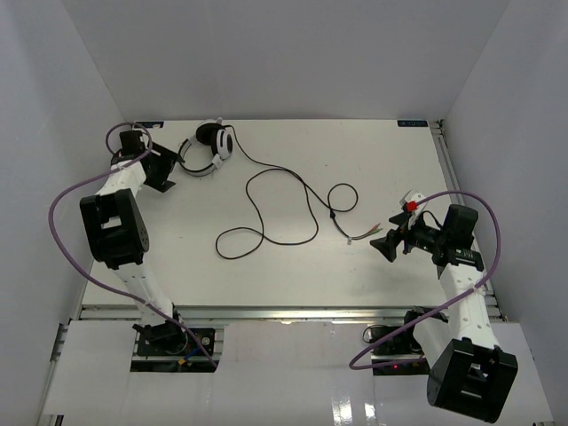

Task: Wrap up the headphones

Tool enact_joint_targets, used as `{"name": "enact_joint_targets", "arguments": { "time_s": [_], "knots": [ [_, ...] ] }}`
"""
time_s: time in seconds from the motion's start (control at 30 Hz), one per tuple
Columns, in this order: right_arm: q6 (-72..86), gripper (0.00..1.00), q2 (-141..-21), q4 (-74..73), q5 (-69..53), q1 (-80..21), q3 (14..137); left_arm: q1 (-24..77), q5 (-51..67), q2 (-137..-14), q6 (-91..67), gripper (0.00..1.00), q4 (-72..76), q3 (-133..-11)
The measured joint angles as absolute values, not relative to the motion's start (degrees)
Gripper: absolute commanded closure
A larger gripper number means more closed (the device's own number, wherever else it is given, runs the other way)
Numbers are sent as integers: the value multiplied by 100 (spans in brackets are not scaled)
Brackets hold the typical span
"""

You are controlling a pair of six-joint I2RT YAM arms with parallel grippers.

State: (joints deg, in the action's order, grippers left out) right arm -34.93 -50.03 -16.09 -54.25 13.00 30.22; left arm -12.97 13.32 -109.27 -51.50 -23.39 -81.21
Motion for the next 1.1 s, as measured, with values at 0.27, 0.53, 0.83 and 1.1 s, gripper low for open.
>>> {"name": "enact_joint_targets", "arguments": {
  "time_s": [0.27,0.53,0.83,1.1],
  "knots": [
    [-3494,1,-4969,-1644,-5445,1299,3022,-1220,609,-12537,-5332,31,-3677,-9848],
    [-3494,1,-4969,-1651,-5462,1299,3022,-966,355,-12934,-5284,36,-4197,-10598],
    [-3494,1,-4969,-1656,-5465,1292,3022,-923,358,-12476,-5561,29,-3574,-9622],
    [-3494,1,-4969,-1656,-5465,1261,3022,-923,679,-12042,-5492,18,-2529,-8990]
  ]
}}
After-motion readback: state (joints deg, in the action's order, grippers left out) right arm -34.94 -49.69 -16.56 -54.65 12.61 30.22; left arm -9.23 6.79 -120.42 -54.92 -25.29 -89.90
